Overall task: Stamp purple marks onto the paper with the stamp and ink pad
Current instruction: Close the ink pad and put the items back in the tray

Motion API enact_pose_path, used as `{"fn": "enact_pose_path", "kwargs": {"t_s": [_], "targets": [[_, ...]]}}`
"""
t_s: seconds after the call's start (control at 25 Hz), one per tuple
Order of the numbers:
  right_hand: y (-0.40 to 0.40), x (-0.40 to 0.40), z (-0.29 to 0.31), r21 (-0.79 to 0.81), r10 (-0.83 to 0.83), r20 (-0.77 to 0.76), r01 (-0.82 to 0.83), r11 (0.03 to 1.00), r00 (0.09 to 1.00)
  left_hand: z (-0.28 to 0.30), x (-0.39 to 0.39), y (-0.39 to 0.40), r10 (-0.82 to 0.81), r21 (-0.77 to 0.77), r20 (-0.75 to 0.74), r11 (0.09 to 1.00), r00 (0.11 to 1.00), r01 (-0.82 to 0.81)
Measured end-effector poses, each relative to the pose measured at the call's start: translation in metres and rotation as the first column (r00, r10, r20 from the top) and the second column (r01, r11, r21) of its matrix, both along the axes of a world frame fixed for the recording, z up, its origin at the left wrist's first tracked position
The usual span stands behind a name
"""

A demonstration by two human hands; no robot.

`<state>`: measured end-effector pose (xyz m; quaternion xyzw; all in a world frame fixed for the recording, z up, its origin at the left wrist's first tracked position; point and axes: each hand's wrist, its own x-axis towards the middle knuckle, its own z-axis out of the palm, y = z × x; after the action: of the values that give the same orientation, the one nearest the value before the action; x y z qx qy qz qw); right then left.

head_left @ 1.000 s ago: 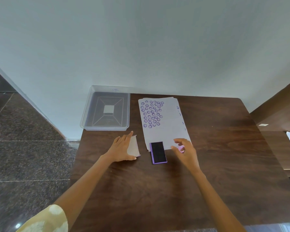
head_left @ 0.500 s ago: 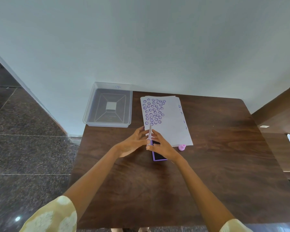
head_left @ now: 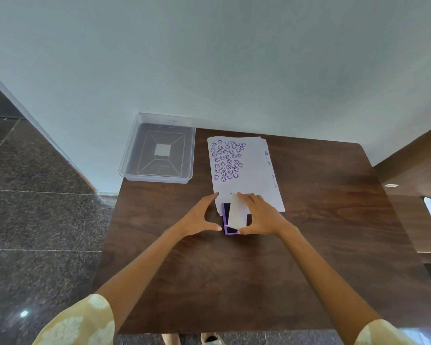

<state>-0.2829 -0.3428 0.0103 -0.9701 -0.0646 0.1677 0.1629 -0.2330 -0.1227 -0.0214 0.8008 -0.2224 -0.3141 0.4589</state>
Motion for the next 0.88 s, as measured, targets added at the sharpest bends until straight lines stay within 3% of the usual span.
{"fn": "enact_pose_path", "kwargs": {"t_s": [0.12, 0.2, 0.28, 0.68, 0.88], "targets": [[-0.004, 0.005, -0.003, -0.154, 0.09, -0.041, -0.095, 0.984, 0.995, -0.014, -0.01, -0.011, -0.164, 0.283, 0.354, 0.957, 0.921, 0.061], [-0.003, 0.008, -0.005, -0.205, 0.115, -0.094, -0.133, 0.97, 0.989, -0.021, -0.013, -0.018, -0.289, 0.414, 0.448, 0.906, 0.846, 0.09], [0.0, 0.009, -0.01, -0.241, 0.126, -0.137, -0.156, 0.958, 0.983, -0.025, -0.013, -0.021, -0.357, 0.489, 0.453, 0.866, 0.817, 0.106], [0.003, 0.011, -0.011, -0.237, 0.127, -0.114, -0.152, 0.96, 0.985, -0.026, -0.014, -0.028, -0.26, 0.467, 0.518, 0.884, 0.815, -0.015], [0.0, 0.014, -0.012, -0.215, 0.095, -0.18, -0.133, 0.967, 0.979, -0.028, -0.013, -0.03, -0.207, 0.447, 0.519, 0.893, 0.829, -0.056]]}}
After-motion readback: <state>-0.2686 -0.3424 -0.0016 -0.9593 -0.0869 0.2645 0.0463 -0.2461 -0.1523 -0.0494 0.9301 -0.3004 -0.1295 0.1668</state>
